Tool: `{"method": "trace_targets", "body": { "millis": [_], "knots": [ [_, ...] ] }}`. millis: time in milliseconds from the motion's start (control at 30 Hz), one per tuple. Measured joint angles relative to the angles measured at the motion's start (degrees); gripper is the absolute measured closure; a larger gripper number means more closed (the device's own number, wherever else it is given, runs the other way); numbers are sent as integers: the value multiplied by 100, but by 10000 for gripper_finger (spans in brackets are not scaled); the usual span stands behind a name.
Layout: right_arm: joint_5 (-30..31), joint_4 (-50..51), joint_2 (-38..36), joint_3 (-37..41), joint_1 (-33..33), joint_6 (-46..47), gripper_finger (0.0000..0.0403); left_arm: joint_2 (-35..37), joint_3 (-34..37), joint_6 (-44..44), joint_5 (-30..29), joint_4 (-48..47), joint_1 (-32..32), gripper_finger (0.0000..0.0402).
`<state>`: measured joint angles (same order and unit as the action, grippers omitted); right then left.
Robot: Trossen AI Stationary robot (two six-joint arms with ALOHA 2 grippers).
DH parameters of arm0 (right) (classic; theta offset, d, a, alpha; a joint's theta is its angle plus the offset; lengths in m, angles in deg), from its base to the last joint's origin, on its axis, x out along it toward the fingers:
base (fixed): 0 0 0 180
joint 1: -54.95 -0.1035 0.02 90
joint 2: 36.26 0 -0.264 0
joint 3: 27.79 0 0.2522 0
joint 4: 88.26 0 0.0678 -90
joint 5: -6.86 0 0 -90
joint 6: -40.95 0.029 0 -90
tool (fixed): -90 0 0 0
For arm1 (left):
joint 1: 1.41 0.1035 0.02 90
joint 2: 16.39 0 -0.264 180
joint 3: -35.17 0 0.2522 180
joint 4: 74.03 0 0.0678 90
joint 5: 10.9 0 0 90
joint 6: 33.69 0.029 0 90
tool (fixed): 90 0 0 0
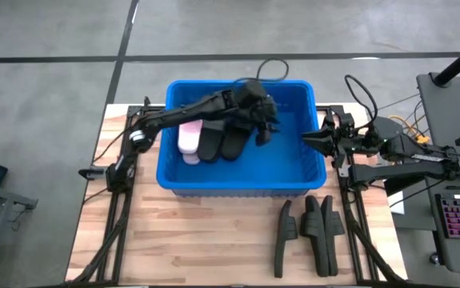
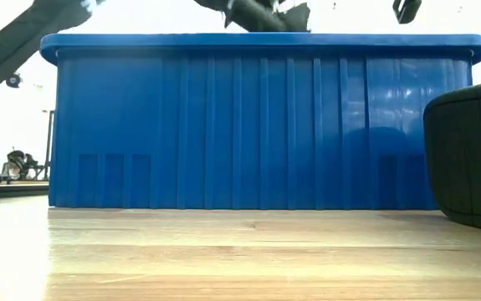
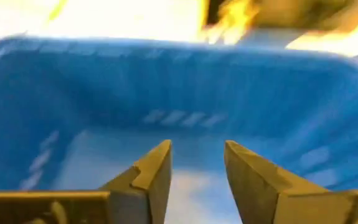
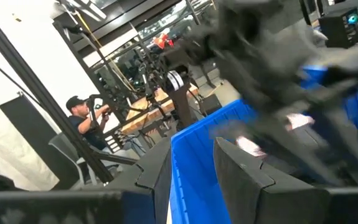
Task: Pick and place slides into bin
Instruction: Put the left black slipper into the blue bin
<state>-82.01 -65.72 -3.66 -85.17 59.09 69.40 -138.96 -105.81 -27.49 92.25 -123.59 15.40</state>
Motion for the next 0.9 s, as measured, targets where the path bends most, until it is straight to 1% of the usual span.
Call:
{"method": "trace_targets", "body": {
  "millis": [67,133,200,233,333,367,433,533,567,633,700,833,900],
  "knots": [
    [-14,-2,0,0,0,-15,291,230,-26,-365,472,116,-106,269],
    [-75,1,-5,0,0,-34,291,481,-10,-530,652,382,-269,285],
    [-199,1,-19,0,0,-146,291,773,13,-537,696,505,-459,313],
    [-265,-3,-29,0,0,-207,291,922,3,-490,695,713,-560,331],
    [-438,-6,-33,0,0,-253,291,1411,0,-449,682,867,-862,385],
    [-455,-3,-33,0,0,-247,291,1596,0,-454,668,858,-952,393],
    [-500,5,-33,0,-2,-216,291,1899,2,-608,593,873,-1125,390],
    [-654,-95,48,-3,-3,-408,291,2357,5,-1122,295,827,-1370,383],
    [-791,-142,59,-6,-7,-554,291,2495,9,-1275,232,784,-1453,382],
    [-1335,-310,130,-2,-40,-824,291,2767,9,-1464,38,726,-1622,382],
    [-1807,-767,278,-4,-119,-943,291,3010,9,-1471,-301,444,-1816,382],
    [-1921,-1792,660,-4,-386,-901,291,3486,18,-980,-1246,-433,-2083,382],
    [-1887,-2063,871,-4,-553,-993,288,3730,26,-880,-1689,-953,-2102,382]
  ]
}}
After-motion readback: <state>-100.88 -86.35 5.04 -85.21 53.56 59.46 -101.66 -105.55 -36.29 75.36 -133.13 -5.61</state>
